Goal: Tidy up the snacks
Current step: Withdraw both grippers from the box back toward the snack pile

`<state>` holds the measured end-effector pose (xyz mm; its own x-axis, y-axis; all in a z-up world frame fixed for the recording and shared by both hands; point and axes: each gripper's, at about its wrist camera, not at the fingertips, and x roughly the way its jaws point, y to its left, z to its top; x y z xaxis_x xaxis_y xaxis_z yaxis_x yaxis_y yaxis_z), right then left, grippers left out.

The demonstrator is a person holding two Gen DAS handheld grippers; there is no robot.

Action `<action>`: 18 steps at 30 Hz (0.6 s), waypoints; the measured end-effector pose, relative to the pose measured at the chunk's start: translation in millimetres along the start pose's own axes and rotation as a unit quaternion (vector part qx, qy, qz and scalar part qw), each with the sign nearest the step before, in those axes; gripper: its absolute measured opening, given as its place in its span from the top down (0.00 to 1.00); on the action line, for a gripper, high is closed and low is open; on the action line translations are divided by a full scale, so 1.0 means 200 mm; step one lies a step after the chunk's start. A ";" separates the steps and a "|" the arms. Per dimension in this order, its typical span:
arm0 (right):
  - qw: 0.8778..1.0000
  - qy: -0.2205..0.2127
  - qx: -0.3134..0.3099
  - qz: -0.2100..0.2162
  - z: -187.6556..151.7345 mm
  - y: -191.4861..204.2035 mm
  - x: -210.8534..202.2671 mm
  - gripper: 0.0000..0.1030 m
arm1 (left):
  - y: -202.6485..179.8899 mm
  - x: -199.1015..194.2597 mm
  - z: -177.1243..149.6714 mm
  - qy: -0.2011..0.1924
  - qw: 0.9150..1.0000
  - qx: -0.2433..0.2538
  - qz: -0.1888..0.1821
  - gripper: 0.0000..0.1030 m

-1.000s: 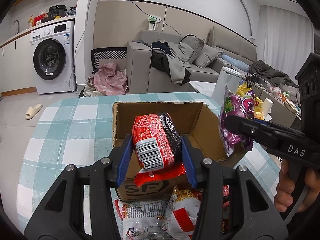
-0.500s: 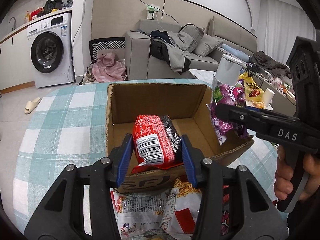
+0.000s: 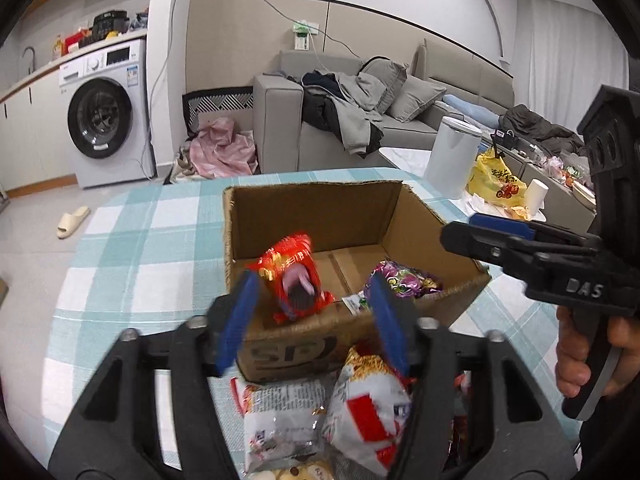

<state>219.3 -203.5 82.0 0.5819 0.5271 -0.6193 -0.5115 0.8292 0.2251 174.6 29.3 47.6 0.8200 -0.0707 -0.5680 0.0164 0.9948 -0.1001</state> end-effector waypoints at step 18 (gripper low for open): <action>1.000 0.020 -0.017 0.004 -0.26 0.08 -0.31 0.00 | 0.01 -0.49 -0.18 -0.030 0.999 -0.012 0.024 0.01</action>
<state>142.7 -232.8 84.5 0.5522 0.5262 -0.6466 -0.5380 0.8174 0.2057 72.4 36.4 73.4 0.8521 -0.0176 -0.5231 -0.0368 0.9949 -0.0934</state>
